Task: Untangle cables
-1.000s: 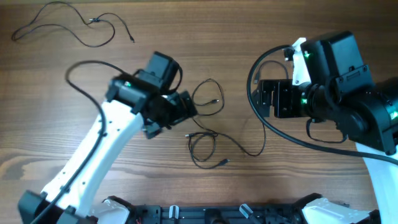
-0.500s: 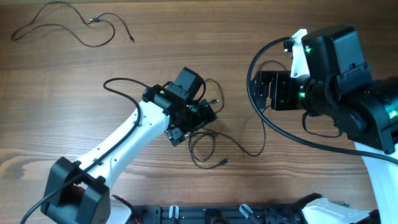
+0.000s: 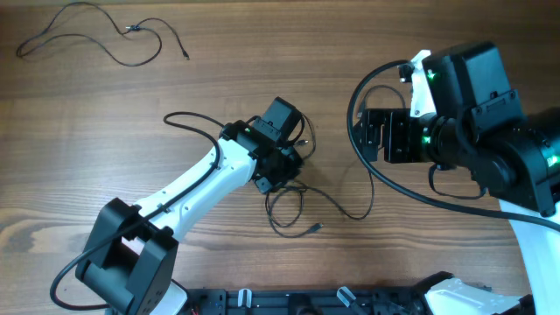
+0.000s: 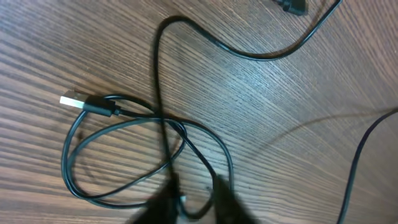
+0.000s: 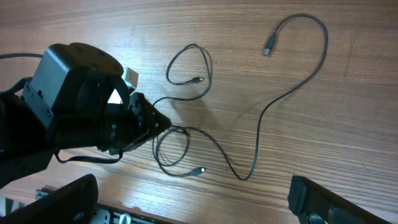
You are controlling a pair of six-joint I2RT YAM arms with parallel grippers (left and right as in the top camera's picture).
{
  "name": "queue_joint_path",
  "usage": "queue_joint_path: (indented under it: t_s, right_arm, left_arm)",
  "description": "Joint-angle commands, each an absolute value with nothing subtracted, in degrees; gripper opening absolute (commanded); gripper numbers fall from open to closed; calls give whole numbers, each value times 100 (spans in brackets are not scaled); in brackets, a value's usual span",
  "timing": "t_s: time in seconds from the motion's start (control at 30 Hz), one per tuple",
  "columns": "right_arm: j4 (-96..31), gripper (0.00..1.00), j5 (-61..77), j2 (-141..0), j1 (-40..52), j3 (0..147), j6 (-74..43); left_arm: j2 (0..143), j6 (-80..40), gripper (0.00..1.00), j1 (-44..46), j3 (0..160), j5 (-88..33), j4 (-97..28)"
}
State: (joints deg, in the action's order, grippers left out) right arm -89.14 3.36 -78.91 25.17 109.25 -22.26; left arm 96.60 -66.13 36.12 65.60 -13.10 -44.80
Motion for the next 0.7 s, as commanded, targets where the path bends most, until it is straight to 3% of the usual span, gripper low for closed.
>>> queue_joint_path:
  t_s: [0.0, 0.13, 0.23, 0.47, 0.67]
  right_arm:
    - [-8921, 100, 499, -7942, 2506, 10914, -2270]
    - [-8943, 100, 497, -7968, 2506, 10914, -2252]
    - [-9008, 100, 497, -8027, 2506, 10914, -2250]
    - [-9004, 100, 499, -8053, 2506, 10910, -2268]
    - [-8652, 99, 1105, -8162, 2515, 10910, -2217]
  left_arm:
    - [9592, -6173, 4, 3605, 6628, -1402, -4364]
    - [8984, -5258, 4, 3594, 7520, -2053, -4372]
    - [8291, -4807, 4, 3583, 8034, -1282, -4320]
    - [6803, -4814, 4, 3406, 8101, 401, -3704]
    - [6490, -6005, 4, 3389, 8101, 349, -3059]
